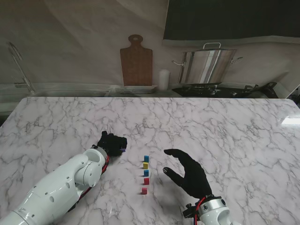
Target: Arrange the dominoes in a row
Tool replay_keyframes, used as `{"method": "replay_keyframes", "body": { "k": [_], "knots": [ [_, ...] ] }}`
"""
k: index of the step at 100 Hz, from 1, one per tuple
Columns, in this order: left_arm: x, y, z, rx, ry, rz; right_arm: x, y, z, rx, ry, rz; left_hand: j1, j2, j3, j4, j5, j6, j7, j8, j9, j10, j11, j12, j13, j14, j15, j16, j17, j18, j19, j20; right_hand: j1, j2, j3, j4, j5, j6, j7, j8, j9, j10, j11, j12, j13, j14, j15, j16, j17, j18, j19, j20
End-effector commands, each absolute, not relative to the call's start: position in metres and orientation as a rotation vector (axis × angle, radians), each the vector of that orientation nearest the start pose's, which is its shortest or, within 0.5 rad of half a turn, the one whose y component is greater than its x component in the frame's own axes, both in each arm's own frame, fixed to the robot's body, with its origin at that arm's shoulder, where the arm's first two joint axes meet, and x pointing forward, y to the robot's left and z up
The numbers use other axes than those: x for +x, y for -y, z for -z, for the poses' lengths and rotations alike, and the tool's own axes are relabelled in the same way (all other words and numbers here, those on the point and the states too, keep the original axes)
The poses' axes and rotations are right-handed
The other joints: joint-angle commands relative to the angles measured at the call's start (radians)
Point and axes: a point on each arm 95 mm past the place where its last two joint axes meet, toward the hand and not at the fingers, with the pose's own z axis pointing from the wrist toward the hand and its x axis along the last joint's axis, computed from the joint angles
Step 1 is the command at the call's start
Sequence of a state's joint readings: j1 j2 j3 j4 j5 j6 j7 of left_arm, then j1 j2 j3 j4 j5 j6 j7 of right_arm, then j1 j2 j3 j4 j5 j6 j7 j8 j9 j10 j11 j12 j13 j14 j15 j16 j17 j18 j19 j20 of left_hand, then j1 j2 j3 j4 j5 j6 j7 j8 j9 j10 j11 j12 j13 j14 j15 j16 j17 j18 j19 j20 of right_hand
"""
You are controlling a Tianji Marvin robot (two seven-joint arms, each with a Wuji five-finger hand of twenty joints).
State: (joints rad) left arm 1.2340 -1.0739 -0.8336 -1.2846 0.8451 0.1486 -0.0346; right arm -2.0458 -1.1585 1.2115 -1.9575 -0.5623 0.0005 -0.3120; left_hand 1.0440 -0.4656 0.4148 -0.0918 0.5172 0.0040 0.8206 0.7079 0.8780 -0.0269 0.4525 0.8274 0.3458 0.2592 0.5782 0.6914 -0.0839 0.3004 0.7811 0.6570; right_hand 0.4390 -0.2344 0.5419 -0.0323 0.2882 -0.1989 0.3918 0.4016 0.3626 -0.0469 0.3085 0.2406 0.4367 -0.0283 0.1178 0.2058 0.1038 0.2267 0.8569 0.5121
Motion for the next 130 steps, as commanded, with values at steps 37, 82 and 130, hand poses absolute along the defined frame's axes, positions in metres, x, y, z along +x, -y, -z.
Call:
{"method": "replay_keyframes", "body": {
  "k": [37, 82, 130],
  "knots": [
    [0.445, 0.026, 0.387, -1.347, -1.717, 1.214, 0.255, -0.052, 0.326, -2.202, 1.213, 2.436, 0.049, 0.064, -0.055, 0.017, 0.022, -0.003, 0.177, 0.063, -0.029, 0.051, -0.066, 0.034, -0.036, 0.035, 0.007, 0.034, -0.010, 0.015, -0.037, -0.003, -0.016, -0.017, 0.015, 0.009, 0.003, -0.010, 0.008, 0.000, 0.001, 0.000, 0.018, 0.006, 0.026, 0.002, 0.014, 0.010, -0.003, 0.003, 0.019, 0.011],
    [0.437, 0.030, 0.362, -1.367, -1.633, 1.346, 0.255, -0.052, 0.326, -2.201, 1.208, 2.438, 0.036, 0.000, -0.040, 0.018, 0.114, -0.005, 0.165, 0.014, -0.426, 0.140, 0.208, -0.130, -0.159, 0.036, 0.009, 0.058, -0.012, 0.014, -0.138, 0.026, -0.016, -0.014, 0.014, 0.009, 0.003, -0.009, 0.008, 0.000, 0.000, 0.001, 0.018, 0.005, 0.025, 0.001, 0.014, 0.010, -0.002, 0.002, 0.020, 0.011],
    [0.424, 0.036, 0.339, -1.416, -1.553, 1.500, 0.254, -0.052, 0.326, -2.197, 1.204, 2.439, 0.048, 0.039, -0.060, 0.028, 0.054, -0.052, 0.171, 0.062, 0.158, -0.011, -0.057, -0.035, 0.088, 0.001, 0.035, 0.045, 0.003, 0.029, -0.045, 0.051, -0.016, -0.014, 0.013, 0.009, 0.004, -0.012, 0.008, 0.000, 0.001, -0.002, 0.018, 0.005, 0.025, 0.001, 0.014, 0.010, -0.003, 0.002, 0.020, 0.011]
  ]
}}
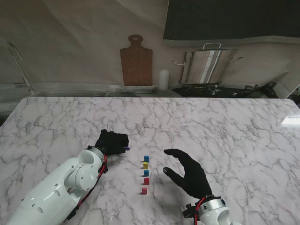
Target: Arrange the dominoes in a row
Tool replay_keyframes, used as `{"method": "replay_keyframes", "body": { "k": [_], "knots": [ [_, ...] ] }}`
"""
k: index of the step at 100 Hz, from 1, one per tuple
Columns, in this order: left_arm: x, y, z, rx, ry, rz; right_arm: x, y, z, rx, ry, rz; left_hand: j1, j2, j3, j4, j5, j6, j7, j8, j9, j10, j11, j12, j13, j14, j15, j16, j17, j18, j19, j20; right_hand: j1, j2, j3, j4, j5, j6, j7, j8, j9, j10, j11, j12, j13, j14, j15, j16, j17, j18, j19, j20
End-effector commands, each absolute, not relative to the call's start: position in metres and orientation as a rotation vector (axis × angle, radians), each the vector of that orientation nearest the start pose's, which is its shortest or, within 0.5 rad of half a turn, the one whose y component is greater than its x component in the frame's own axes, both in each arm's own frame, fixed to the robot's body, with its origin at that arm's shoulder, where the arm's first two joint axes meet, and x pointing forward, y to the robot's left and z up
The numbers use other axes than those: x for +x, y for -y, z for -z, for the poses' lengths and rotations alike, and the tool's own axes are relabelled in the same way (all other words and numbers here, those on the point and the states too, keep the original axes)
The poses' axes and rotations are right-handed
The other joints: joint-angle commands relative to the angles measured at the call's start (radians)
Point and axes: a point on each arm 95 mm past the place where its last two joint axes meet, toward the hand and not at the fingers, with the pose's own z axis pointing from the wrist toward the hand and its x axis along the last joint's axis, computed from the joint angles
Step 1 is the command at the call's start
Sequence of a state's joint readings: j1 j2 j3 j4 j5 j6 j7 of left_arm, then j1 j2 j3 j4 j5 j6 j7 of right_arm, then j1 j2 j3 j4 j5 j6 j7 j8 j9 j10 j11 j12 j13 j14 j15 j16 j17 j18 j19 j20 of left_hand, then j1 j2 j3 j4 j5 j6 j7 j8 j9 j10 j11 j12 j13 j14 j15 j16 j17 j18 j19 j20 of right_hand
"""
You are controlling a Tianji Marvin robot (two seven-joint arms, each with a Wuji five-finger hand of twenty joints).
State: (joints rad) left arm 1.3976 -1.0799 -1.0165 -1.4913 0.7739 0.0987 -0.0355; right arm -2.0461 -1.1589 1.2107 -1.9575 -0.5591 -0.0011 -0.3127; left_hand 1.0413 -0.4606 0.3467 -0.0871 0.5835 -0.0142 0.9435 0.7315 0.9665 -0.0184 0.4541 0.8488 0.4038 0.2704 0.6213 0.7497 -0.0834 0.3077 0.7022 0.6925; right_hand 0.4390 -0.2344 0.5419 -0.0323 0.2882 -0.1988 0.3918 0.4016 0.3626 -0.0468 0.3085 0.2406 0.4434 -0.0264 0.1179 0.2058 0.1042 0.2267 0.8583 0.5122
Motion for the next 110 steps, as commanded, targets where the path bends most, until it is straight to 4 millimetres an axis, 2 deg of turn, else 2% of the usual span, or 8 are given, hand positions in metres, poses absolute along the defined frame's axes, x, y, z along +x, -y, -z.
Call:
{"method": "replay_keyframes", "body": {
  "k": [1, 23, 38, 49, 57, 63, 72, 110],
  "knots": [
    [0.424, 0.036, 0.339, -1.418, -1.551, 1.502, 0.254, -0.052, 0.326, -2.197, 1.203, 2.439, 0.051, 0.034, 0.009, 0.023, -0.014, -0.033, 0.048, 0.039, 0.077, -0.019, -0.071, -0.067, 0.034, -0.010, -0.009, -0.015, 0.004, 0.021, 0.037, 0.015, -0.016, -0.014, 0.013, 0.009, 0.004, -0.011, 0.009, 0.000, 0.002, 0.000, 0.018, 0.005, 0.019, -0.001, 0.014, 0.010, -0.003, 0.002, 0.018, 0.010],
    [0.422, 0.039, 0.338, -1.448, -1.515, 1.541, 0.254, -0.052, 0.325, -2.198, 1.203, 2.438, 0.028, 0.017, 0.097, 0.020, -0.046, 0.003, 0.082, 0.057, 0.176, 0.007, -0.212, -0.230, 0.112, -0.017, -0.019, -0.044, 0.028, 0.023, 0.109, -0.003, -0.016, -0.012, 0.012, 0.009, 0.003, -0.011, 0.008, 0.000, 0.001, -0.001, 0.018, 0.005, 0.019, -0.001, 0.014, 0.010, -0.002, 0.002, 0.019, 0.010],
    [0.421, 0.042, 0.341, -1.488, -1.473, 1.570, 0.254, -0.052, 0.326, -2.198, 1.205, 2.438, -0.028, -0.008, 0.226, 0.010, -0.076, 0.018, 0.110, 0.091, 0.181, 0.024, -0.179, -0.294, 0.147, -0.022, -0.017, -0.059, 0.043, 0.017, 0.173, -0.024, -0.017, -0.011, 0.011, 0.009, 0.004, -0.011, 0.008, 0.000, 0.003, -0.001, 0.018, 0.006, 0.019, -0.001, 0.014, 0.010, -0.003, 0.002, 0.019, 0.010],
    [0.421, 0.045, 0.343, -1.509, -1.463, 1.580, 0.254, -0.052, 0.326, -2.197, 1.206, 2.437, -0.027, -0.008, 0.233, 0.008, -0.078, 0.027, 0.111, 0.090, 0.177, 0.028, -0.177, -0.302, 0.140, -0.018, -0.024, -0.063, 0.039, 0.017, 0.179, -0.027, -0.016, -0.011, 0.010, 0.009, 0.004, -0.011, 0.009, 0.000, 0.002, 0.002, 0.018, 0.005, 0.019, 0.000, 0.014, 0.010, -0.003, 0.003, 0.019, 0.010],
    [0.420, 0.047, 0.343, -1.532, -1.457, 1.589, 0.254, -0.052, 0.326, -2.197, 1.207, 2.437, 0.002, 0.011, 0.178, 0.010, -0.082, 0.027, 0.110, 0.081, 0.156, 0.026, -0.186, -0.283, 0.100, -0.005, -0.032, -0.061, 0.018, 0.015, 0.167, -0.035, -0.016, -0.012, 0.010, 0.009, 0.004, -0.011, 0.009, 0.000, 0.002, 0.000, 0.018, 0.005, 0.020, -0.001, 0.014, 0.010, -0.003, 0.003, 0.019, 0.010],
    [0.420, 0.050, 0.344, -1.554, -1.451, 1.598, 0.254, -0.052, 0.326, -2.198, 1.207, 2.437, 0.024, 0.023, 0.134, 0.015, -0.082, 0.018, 0.104, 0.077, 0.074, 0.033, -0.153, -0.170, 0.028, 0.007, -0.010, -0.027, -0.006, 0.013, 0.153, -0.029, -0.015, -0.011, 0.011, 0.009, 0.004, -0.012, 0.009, 0.000, 0.001, 0.000, 0.017, 0.005, 0.020, 0.000, 0.014, 0.010, -0.003, 0.003, 0.019, 0.010],
    [0.421, 0.053, 0.345, -1.555, -1.449, 1.597, 0.254, -0.052, 0.326, -2.198, 1.208, 2.436, 0.034, 0.027, 0.093, 0.022, -0.063, 0.002, 0.091, 0.074, -0.077, 0.053, 0.067, 0.062, -0.049, 0.002, 0.066, 0.059, -0.013, 0.012, 0.145, -0.010, -0.016, -0.012, 0.010, 0.009, 0.005, -0.011, 0.009, 0.000, 0.002, 0.000, 0.018, 0.005, 0.020, -0.002, 0.014, 0.010, -0.002, 0.002, 0.019, 0.010],
    [0.433, 0.073, 0.357, -1.627, -1.407, 1.593, 0.255, -0.051, 0.326, -2.201, 1.205, 2.437, 0.064, 0.054, 0.057, 0.019, -0.081, 0.008, 0.110, 0.052, 0.044, 0.032, -0.093, -0.079, 0.005, -0.020, 0.070, 0.045, 0.000, 0.007, 0.170, 0.016, -0.016, -0.012, 0.010, 0.009, 0.005, -0.011, 0.009, 0.000, 0.003, 0.000, 0.017, 0.005, 0.020, 0.000, 0.014, 0.010, -0.003, 0.003, 0.019, 0.010]
  ]
}}
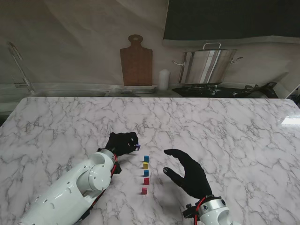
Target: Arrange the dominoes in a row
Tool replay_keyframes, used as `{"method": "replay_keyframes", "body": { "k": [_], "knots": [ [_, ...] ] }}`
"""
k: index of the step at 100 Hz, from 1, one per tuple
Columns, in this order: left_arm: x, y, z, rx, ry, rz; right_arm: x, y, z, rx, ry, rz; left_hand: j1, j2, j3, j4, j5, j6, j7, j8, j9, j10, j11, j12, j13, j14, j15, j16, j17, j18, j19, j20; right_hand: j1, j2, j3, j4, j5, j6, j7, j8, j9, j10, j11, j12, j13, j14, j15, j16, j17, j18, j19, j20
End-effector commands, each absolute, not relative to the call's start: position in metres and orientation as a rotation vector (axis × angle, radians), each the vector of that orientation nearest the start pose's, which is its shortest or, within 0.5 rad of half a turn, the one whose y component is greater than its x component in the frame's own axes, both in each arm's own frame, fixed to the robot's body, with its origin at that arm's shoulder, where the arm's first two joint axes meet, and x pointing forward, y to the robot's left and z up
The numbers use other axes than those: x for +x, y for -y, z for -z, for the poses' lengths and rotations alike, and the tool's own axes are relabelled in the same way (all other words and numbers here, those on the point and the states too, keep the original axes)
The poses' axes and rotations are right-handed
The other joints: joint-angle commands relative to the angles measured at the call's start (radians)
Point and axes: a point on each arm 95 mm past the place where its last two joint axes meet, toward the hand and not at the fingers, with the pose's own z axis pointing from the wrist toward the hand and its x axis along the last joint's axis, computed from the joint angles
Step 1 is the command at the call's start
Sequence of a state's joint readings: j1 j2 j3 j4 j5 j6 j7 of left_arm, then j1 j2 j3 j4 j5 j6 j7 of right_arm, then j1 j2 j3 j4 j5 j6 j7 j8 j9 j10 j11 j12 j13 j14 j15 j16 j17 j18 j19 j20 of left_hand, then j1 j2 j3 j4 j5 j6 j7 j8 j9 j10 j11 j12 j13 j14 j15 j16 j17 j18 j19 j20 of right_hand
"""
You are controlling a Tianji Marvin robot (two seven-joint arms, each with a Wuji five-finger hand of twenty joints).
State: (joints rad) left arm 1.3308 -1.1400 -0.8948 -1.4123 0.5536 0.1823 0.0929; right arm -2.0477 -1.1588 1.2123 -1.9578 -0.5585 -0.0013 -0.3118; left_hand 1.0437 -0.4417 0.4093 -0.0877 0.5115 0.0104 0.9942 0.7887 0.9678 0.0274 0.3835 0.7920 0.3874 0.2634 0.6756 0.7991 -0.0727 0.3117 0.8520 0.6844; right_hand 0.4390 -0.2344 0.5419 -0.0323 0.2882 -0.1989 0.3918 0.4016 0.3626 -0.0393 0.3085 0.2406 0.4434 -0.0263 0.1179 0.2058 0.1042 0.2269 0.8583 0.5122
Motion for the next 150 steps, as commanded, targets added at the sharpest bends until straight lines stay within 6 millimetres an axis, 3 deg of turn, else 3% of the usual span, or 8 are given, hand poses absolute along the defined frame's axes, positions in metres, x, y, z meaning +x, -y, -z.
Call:
{"method": "replay_keyframes", "body": {
  "k": [1, 47, 150],
  "knots": [
    [0.433, 0.074, 0.357, -1.630, -1.407, 1.593, 0.255, -0.051, 0.326, -2.201, 1.205, 2.437, 0.063, 0.037, -0.008, 0.020, -0.009, -0.018, 0.061, -0.007, 0.046, -0.015, -0.028, -0.027, 0.023, -0.014, 0.016, -0.005, -0.010, 0.002, 0.022, 0.024, -0.016, -0.012, 0.010, 0.009, 0.005, -0.011, 0.009, 0.000, 0.003, -0.009, 0.017, 0.005, 0.020, 0.000, 0.014, 0.010, -0.003, 0.003, 0.019, 0.010],
    [0.444, 0.082, 0.373, -1.645, -1.423, 1.621, 0.255, -0.050, 0.326, -2.205, 1.206, 2.433, 0.076, 0.051, -0.039, 0.020, -0.005, -0.068, 0.077, -0.037, 0.101, -0.055, -0.122, -0.130, 0.048, -0.035, 0.016, -0.019, 0.011, -0.011, 0.058, 0.017, -0.016, -0.012, 0.010, 0.009, 0.006, -0.011, 0.010, 0.000, 0.002, -0.008, 0.018, 0.006, 0.020, 0.000, 0.014, 0.010, -0.002, 0.002, 0.019, 0.010],
    [0.447, 0.099, 0.383, -1.703, -1.415, 1.638, 0.255, -0.048, 0.325, -2.214, 1.192, 2.441, 0.101, 0.072, -0.072, 0.023, -0.011, -0.065, 0.071, -0.045, 0.111, -0.052, -0.158, -0.171, 0.053, -0.044, 0.023, -0.025, 0.009, -0.014, 0.077, 0.011, -0.016, -0.012, 0.010, 0.009, 0.006, -0.010, 0.009, -0.001, 0.002, -0.010, 0.017, 0.005, 0.020, 0.000, 0.014, 0.010, -0.002, 0.003, 0.020, 0.011]
  ]
}}
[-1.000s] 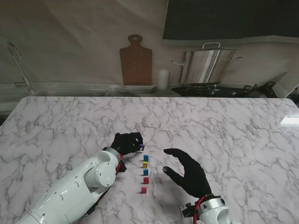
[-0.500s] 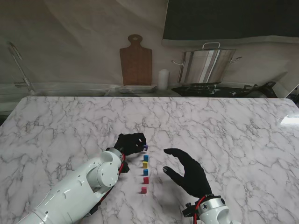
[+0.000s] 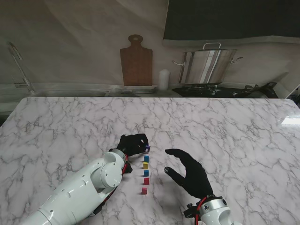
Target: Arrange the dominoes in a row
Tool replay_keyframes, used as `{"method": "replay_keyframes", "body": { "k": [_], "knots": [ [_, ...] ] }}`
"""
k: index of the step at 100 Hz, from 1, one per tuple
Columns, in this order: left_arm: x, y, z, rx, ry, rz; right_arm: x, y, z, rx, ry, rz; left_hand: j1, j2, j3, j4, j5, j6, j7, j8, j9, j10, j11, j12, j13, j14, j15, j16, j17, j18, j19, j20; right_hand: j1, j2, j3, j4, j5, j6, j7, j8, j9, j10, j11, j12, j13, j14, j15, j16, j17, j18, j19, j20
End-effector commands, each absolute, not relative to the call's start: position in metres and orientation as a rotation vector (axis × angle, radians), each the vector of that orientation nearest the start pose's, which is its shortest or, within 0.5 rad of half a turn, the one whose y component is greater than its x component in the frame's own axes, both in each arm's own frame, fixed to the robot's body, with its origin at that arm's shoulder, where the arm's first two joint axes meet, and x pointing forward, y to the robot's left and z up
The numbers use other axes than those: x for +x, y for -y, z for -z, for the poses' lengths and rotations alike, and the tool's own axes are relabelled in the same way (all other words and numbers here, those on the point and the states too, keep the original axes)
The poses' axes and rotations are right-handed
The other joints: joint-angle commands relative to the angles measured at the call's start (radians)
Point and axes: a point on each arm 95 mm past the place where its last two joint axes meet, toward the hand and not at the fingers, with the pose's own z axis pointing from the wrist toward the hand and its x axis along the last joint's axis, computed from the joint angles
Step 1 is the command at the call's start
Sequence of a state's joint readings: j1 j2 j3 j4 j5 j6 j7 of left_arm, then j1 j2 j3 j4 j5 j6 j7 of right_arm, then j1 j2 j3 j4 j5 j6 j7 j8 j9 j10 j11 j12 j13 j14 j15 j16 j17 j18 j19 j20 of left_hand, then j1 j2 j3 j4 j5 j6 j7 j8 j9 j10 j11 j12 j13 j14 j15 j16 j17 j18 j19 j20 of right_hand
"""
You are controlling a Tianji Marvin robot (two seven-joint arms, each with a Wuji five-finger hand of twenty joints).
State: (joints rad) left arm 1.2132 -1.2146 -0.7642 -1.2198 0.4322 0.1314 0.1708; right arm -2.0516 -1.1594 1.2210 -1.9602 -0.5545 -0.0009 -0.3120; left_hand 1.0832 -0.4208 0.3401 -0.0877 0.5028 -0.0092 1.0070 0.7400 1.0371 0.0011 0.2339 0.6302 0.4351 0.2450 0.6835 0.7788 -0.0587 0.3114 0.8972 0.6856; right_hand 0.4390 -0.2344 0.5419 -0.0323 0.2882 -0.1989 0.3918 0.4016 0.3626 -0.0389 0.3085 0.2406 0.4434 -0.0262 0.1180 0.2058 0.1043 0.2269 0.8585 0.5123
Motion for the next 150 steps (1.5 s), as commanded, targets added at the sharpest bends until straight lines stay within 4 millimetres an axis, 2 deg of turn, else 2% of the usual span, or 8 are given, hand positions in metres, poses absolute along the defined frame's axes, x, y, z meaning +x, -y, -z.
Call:
{"method": "replay_keyframes", "body": {
  "k": [1, 66, 150],
  "knots": [
    [0.447, 0.099, 0.384, -1.705, -1.416, 1.638, 0.255, -0.048, 0.325, -2.214, 1.192, 2.441, 0.062, 0.051, -0.003, 0.023, -0.003, -0.045, 0.058, 0.003, 0.041, -0.026, -0.008, -0.010, 0.005, -0.026, 0.015, -0.005, -0.005, -0.014, 0.032, 0.010, -0.016, -0.011, 0.010, 0.009, 0.005, -0.011, 0.009, -0.001, 0.003, -0.010, 0.017, 0.005, 0.020, -0.001, 0.014, 0.010, -0.002, 0.003, 0.020, 0.011],
    [0.442, 0.098, 0.394, -1.770, -1.435, 1.621, 0.255, -0.048, 0.324, -2.214, 1.193, 2.441, 0.066, 0.049, -0.015, 0.025, -0.001, -0.037, 0.056, -0.002, 0.050, -0.019, -0.013, -0.019, 0.007, -0.024, 0.015, -0.007, -0.010, -0.014, 0.031, 0.004, -0.016, -0.012, 0.010, 0.009, 0.006, -0.011, 0.009, -0.001, 0.001, -0.007, 0.017, 0.005, 0.020, 0.000, 0.014, 0.010, -0.002, 0.003, 0.020, 0.011],
    [0.438, 0.095, 0.394, -1.771, -1.444, 1.605, 0.255, -0.049, 0.325, -2.211, 1.198, 2.439, 0.035, 0.041, -0.017, 0.030, 0.017, -0.004, 0.018, -0.015, 0.043, 0.000, -0.004, -0.013, -0.009, -0.007, 0.009, -0.004, -0.018, -0.015, 0.029, 0.003, -0.016, -0.012, 0.010, 0.009, 0.005, -0.011, 0.009, -0.001, 0.001, -0.006, 0.017, 0.005, 0.021, 0.000, 0.014, 0.010, -0.002, 0.002, 0.019, 0.011]
  ]
}}
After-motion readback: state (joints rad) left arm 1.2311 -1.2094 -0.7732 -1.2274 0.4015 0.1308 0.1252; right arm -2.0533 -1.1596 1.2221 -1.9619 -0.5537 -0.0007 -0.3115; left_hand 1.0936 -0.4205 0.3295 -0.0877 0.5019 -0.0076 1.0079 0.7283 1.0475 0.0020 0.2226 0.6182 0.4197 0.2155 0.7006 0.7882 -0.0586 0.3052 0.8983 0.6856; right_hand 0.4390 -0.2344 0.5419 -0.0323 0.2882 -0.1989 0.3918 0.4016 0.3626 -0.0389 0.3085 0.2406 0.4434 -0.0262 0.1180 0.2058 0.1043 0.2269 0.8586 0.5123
